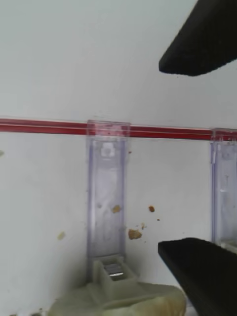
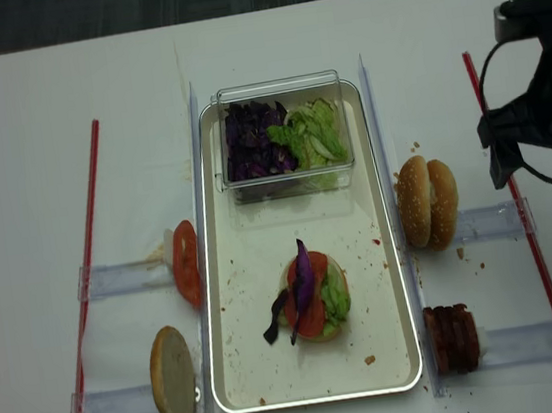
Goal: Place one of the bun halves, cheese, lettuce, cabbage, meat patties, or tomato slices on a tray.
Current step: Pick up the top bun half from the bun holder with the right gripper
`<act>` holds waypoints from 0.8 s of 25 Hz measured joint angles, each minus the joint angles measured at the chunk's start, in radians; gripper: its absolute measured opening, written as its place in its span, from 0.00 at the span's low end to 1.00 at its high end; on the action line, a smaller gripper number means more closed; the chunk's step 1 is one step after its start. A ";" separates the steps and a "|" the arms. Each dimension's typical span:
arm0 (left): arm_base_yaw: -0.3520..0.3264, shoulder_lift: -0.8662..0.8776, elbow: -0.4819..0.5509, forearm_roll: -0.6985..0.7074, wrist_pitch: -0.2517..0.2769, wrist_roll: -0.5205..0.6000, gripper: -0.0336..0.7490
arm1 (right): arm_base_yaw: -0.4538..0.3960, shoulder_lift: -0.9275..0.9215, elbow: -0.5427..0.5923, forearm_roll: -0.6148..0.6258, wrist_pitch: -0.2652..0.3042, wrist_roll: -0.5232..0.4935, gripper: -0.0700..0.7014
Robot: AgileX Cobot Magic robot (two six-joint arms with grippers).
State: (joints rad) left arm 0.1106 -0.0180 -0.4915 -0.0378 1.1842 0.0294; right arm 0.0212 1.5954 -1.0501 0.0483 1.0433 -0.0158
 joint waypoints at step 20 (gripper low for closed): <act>0.000 0.000 0.000 0.000 0.000 0.000 0.76 | 0.081 0.015 -0.080 0.125 0.075 -0.019 0.98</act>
State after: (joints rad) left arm 0.1106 -0.0180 -0.4915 -0.0378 1.1842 0.0294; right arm 0.1017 1.6100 -1.1301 0.1730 1.1181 -0.0349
